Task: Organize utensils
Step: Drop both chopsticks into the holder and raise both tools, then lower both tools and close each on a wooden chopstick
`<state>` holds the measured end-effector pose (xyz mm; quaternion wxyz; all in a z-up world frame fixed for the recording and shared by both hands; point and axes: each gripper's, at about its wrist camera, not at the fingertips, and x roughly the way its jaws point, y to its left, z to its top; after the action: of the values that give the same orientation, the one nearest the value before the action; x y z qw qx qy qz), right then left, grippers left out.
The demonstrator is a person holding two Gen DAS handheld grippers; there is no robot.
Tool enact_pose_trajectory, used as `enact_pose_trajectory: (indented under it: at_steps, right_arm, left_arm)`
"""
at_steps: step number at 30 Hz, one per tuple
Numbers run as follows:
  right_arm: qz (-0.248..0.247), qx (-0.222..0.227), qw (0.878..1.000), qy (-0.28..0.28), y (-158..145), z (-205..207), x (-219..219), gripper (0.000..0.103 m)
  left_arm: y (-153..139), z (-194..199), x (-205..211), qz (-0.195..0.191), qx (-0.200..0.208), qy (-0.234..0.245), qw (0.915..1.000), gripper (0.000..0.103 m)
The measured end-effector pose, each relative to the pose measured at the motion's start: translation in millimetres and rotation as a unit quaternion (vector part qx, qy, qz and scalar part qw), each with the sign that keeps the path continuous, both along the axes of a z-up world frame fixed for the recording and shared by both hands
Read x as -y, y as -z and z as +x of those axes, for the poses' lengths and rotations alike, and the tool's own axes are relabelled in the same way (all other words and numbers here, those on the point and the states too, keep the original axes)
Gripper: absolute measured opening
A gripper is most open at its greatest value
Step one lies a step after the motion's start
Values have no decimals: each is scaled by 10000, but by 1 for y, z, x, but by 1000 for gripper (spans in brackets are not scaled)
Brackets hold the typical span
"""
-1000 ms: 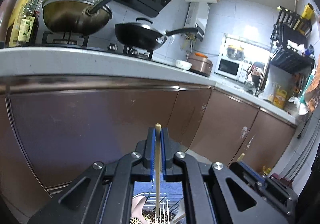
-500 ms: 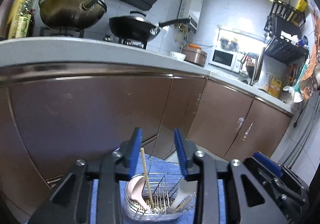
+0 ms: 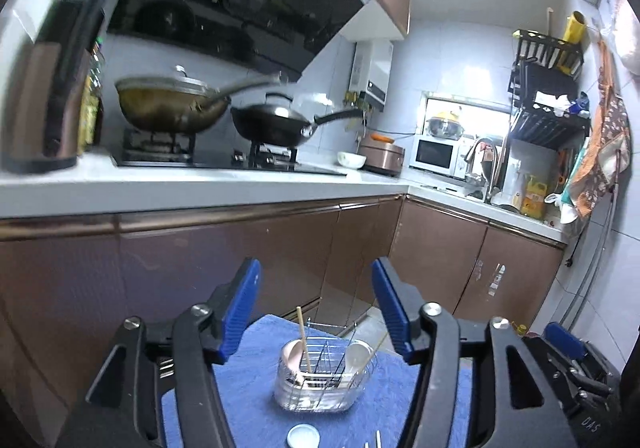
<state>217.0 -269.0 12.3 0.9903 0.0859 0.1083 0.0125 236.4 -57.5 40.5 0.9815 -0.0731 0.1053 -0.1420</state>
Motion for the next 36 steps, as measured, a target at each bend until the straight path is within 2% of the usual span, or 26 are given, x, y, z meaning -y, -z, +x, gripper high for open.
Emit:
enact_pose_trajectory:
  at_steps: [2,6,9,15,18,22,25,31,36]
  right_arm:
    - [-12,79,9999,113,-5,-20,-3,92]
    - [0,226,9994,245,-10,-56,-9,101]
    - [68,306,9991,288,-11,-79,-12,102]
    - [120,384,9980,494,-15,-112,-19,103]
    - [122,264,9989,358,-1,-121,-35,103]
    - [-158,193,9993,290,17,-131,-56,103]
    - [-75,203,9994,259,21,-135,-56,103]
    - [-21,437,9982,419,17,-149,-52,103]
    - [26,668,9969,417,15,-159,-48,103]
  left_arm:
    - [-6,-21,-5,72,74,-60,9999,62]
    - [-15,-51,-16,35,133,-107,9998,64]
    - [-17,-75,-24,-90,123,-135,9998,64]
    - [-12,-106,-24,-66,73,-193,9998,64]
    - [-8,-125,-20,-49,133,-170,9998,64]
    - [-4,-141,-17,95,228,-154,9996,64]
    - [2,-156,-18,183,284,-225,9992,64]
    - [13,-174,-30,94,405,-470,9980,64]
    - [21,-177,-34,93,335,-491,9982,64]
